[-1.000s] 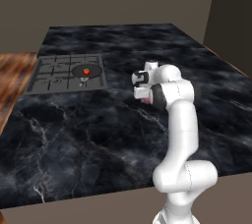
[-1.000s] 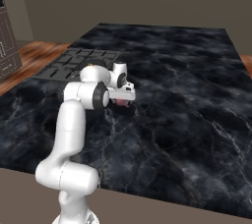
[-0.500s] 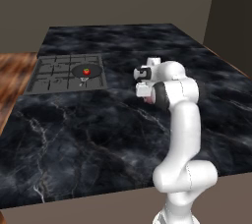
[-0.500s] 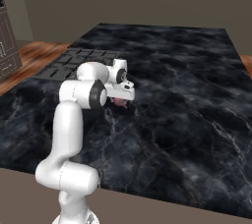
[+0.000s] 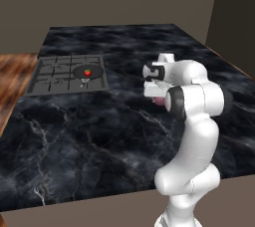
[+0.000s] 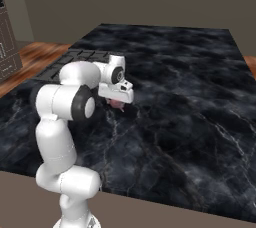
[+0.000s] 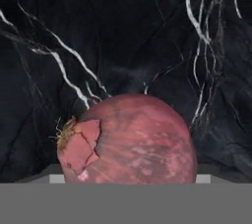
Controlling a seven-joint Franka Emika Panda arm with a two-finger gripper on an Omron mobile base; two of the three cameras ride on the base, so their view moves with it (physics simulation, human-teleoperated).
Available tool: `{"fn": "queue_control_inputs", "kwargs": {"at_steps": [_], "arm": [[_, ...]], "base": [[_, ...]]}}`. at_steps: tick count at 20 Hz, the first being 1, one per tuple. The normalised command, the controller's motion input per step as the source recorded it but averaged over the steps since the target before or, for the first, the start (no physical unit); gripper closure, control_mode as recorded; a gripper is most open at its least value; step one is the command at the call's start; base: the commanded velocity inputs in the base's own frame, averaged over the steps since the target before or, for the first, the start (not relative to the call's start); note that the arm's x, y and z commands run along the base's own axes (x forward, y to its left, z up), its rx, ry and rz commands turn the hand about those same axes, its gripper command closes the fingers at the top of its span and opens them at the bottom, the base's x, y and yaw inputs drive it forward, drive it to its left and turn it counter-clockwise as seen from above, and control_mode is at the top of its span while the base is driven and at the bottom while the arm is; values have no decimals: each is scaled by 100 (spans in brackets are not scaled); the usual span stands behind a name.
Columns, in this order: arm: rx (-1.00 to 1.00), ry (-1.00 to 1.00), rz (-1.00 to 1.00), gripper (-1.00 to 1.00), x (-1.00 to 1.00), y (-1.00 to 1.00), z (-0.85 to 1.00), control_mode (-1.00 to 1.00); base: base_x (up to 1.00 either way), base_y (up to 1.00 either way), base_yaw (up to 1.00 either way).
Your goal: Place the pan on the rear right burner on the stove. Then place the tomato and the onion in the pan and turn on the rear right burner.
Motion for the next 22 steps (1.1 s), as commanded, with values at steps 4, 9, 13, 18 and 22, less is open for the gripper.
{"fn": "queue_control_inputs", "kwargs": {"at_steps": [4,9,13,18,22], "arm": [[0,-6,-5,100,-93,0,73,-100],[-1,-4,0,100,-85,5,58,-100],[-3,0,0,100,-79,15,40,-100],[-6,0,0,100,-68,18,34,-100],[-5,0,0,100,-59,7,32,-100]], "base": [[0,0,0],[0,0,0],[0,0,0],[0,0,0],[0,0,0]]}}
